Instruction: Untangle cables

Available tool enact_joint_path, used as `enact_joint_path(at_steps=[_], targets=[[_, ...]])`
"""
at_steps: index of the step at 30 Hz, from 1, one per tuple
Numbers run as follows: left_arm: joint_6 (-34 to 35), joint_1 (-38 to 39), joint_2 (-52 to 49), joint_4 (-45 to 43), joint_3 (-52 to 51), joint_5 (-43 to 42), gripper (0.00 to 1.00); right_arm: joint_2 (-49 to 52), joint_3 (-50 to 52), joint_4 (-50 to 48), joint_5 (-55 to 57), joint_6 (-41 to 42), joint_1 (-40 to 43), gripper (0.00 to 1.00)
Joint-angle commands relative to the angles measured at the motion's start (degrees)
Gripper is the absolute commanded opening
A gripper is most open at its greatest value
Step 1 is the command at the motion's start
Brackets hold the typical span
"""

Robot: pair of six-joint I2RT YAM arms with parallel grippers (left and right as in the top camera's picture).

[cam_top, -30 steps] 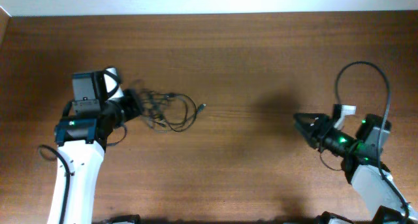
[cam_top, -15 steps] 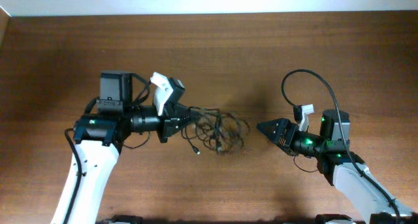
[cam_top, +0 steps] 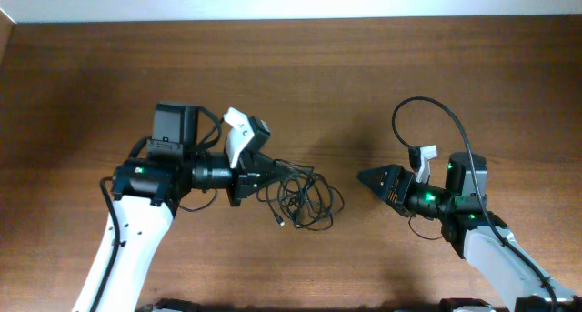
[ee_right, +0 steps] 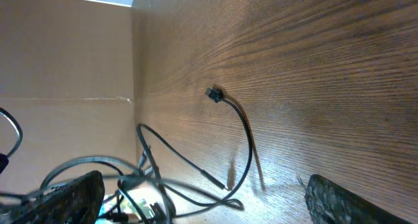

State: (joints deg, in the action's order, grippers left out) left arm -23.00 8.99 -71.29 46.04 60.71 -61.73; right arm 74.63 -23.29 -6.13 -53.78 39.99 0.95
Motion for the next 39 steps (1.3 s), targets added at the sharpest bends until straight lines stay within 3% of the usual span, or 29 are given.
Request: enact_joint_path(at_steps=[1,12,17,18,20,24,26,27,28,30,31,34,39], targets=[[-0.46,2.49,0.85,-1.49,0.07,-1.44,0.0,-0.11,0.13,-0.07,0.52,-1.01,-0.48,0.99],[-0.37,3.28,0.85,-3.13,0.07,2.51,0.0,-0.11,0.13,-0.04,0.52,-1.01,-0.48,0.99],[7.63,3.28,0.85,-3.21,0.07,9.27,0.0,-0.11,0.13,-0.04,0.52,-1.01,-0.48,0.99],[11.82,3.28,0.85,-3.63,0.07,9.31,0.0,-0.11,0.13,-0.15,0.57,-0.35,-0.46,0.99],[14.73,3.28,0.85,-4.0,0.07,9.75,0.0,-0.11,0.13,-2.84,0.04,4.63,-0.48,0.99],[27.65,3.23,0.85,-4.07,0.09,26.32,0.0,-0.11,0.11,-3.21,2.36,6.38,-0.57,0.98],[31.1,3.23,0.87,-4.7,0.09,27.21,0.0,-0.11,0.11,-10.86,-8.2,5.75,-0.66,1.0],[31.15,3.23,0.94,-5.7,0.11,26.27,0.0,-0.11,0.11,-20.26,-14.32,6.19,-1.49,0.8],[31.15,3.21,0.94,-6.69,0.11,24.65,0.0,-0.24,0.09,-25.27,-16.35,8.52,-2.71,0.8],[32.92,3.21,0.94,-10.23,0.11,18.4,0.0,-0.55,0.09,-34.56,-15.91,13.68,-10.12,0.97],[35.89,3.23,0.94,-11.47,0.11,17.31,0.0,-0.55,0.09,-35.5,-13.94,13.62,-13.9,0.99],[39.28,3.21,0.96,-11.96,0.11,17.35,0.0,-0.35,0.11,-29.07,-0.13,13.05,-21.88,0.99],[39.3,0.11,4.09,-11.32,0.11,17.33,0.0,-0.31,0.13,-11.02,8.39,20.9,-22.1,0.99]])
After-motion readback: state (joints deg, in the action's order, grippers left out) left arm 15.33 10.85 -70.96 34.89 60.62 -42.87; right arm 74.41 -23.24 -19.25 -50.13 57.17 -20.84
